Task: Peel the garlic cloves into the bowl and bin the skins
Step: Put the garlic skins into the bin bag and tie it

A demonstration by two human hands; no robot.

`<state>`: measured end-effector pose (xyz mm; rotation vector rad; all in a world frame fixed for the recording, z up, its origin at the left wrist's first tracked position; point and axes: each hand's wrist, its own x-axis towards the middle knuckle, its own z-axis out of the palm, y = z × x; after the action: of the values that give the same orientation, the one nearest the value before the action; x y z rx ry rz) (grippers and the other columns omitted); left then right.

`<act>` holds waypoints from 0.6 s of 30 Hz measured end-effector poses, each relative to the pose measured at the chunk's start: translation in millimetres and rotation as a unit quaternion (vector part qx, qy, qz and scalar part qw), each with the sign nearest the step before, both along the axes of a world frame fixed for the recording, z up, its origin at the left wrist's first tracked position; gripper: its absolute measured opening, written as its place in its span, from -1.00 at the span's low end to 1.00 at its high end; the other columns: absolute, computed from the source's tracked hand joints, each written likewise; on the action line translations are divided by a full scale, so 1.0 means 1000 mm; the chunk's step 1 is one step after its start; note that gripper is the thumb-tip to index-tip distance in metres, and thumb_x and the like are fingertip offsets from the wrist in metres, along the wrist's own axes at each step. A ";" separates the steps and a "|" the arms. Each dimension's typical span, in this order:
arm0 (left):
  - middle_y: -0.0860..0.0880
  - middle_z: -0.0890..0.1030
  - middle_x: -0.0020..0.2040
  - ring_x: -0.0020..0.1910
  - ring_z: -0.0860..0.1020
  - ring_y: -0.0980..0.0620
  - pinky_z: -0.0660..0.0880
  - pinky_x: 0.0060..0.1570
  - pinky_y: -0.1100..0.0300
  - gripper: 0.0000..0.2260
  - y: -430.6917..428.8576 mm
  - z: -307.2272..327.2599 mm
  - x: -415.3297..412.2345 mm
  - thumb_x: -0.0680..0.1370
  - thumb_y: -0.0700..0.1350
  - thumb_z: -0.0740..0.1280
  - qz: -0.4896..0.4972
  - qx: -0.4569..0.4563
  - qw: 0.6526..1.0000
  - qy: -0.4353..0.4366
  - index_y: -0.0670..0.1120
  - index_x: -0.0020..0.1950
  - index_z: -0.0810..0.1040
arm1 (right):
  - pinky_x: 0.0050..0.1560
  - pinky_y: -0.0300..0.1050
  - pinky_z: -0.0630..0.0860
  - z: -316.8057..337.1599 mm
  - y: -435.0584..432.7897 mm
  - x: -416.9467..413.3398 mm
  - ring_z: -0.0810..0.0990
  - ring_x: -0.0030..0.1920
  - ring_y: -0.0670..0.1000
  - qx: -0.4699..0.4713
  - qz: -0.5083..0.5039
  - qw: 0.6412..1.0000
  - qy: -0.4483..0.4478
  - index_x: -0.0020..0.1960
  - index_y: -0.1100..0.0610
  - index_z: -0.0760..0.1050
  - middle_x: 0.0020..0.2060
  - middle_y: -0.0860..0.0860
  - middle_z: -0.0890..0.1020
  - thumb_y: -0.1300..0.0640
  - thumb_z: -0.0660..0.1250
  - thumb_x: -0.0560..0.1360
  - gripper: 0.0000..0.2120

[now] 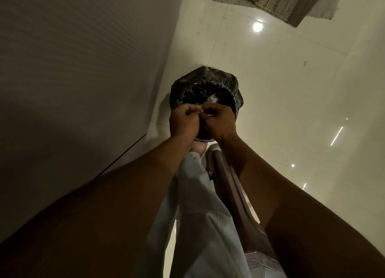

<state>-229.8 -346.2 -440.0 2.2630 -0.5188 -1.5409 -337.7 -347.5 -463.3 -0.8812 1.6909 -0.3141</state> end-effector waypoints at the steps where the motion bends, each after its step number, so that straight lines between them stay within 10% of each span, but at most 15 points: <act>1: 0.01 0.71 0.07 0.13 0.66 -0.02 0.64 0.22 -0.06 -0.74 -0.001 0.000 -0.001 0.61 -0.29 0.30 -0.001 -0.001 1.000 -0.001 0.03 -0.02 0.69 | 0.17 0.06 0.69 0.001 -0.002 0.000 0.74 0.03 -0.03 -0.009 0.009 1.000 0.008 0.14 0.07 0.75 0.01 -0.02 0.77 0.14 0.49 0.58 -0.85; 12: -0.01 0.67 0.21 0.06 0.52 0.12 0.44 0.03 0.24 -0.69 -0.005 0.007 0.000 0.61 -0.33 0.25 0.016 0.003 0.997 -0.072 -0.11 0.23 0.69 | 0.06 -0.26 0.44 0.010 -0.010 0.000 0.69 0.17 0.09 0.012 0.035 0.994 0.102 0.37 0.23 0.62 0.22 0.11 0.72 0.23 0.26 0.68 -0.69; 18: 0.01 0.65 0.20 0.07 0.52 0.12 0.46 0.07 0.22 -0.68 -0.001 0.011 0.005 0.60 -0.32 0.25 0.033 0.014 0.997 -0.072 -0.10 0.25 0.68 | -0.32 -0.27 0.37 0.004 -0.006 -0.001 0.59 -0.31 0.01 0.026 0.058 0.986 0.155 -0.17 0.19 0.60 -0.27 0.06 0.65 0.20 0.28 0.65 -0.75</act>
<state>-224.7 -347.5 -429.2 2.4013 -0.4590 -1.3690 -339.1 -353.6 -459.7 -1.0237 1.9136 -0.0540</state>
